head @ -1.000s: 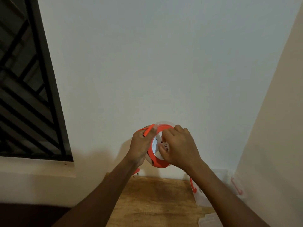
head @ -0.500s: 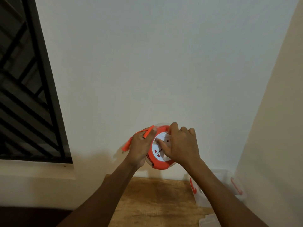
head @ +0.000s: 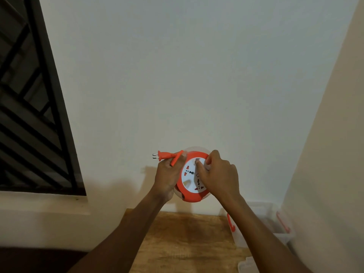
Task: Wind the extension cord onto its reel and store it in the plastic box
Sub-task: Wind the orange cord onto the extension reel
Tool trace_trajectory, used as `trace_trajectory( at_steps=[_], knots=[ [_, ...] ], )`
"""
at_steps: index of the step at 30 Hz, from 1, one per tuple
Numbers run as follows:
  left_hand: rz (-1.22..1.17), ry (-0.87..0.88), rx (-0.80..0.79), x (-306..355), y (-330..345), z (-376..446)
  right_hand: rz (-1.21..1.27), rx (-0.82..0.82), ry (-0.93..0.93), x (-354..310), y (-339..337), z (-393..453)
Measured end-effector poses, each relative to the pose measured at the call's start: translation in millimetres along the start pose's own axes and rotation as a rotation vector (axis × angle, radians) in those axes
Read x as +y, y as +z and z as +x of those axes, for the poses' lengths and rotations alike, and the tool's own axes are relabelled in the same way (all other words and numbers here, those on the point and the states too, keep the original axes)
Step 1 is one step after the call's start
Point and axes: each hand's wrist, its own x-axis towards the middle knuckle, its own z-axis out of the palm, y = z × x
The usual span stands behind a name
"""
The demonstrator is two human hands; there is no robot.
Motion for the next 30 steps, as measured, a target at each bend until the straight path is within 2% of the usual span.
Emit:
trace_trajectory(
  at_steps=[3, 7, 12, 18, 22, 25, 30],
  knots=[
    [-0.01, 0.0, -0.002, 2, 0, 2, 0.042, 0.025, -0.078, 2, -2, 0],
    [-0.009, 0.007, 0.006, 1, -4, 6, 0.034, 0.036, -0.279, 10, 1, -3],
    [0.004, -0.011, 0.015, -2, -8, 8, -0.131, 0.009, -0.566, 12, 9, -11],
    [0.025, 0.004, -0.014, -4, -7, 5, -0.257, 0.12, -0.548, -3, 14, -12],
    [0.09, 0.036, -0.037, -1, -10, 6, -0.33, 0.198, -0.599, -4, 13, -10],
    [0.105, 0.046, -0.07, -4, -12, 7, -0.356, 0.204, -0.582, -6, 13, -12],
    [0.095, 0.018, -0.034, -12, -15, 10, -0.365, 0.149, -0.499, -13, 20, -18]
  ],
)
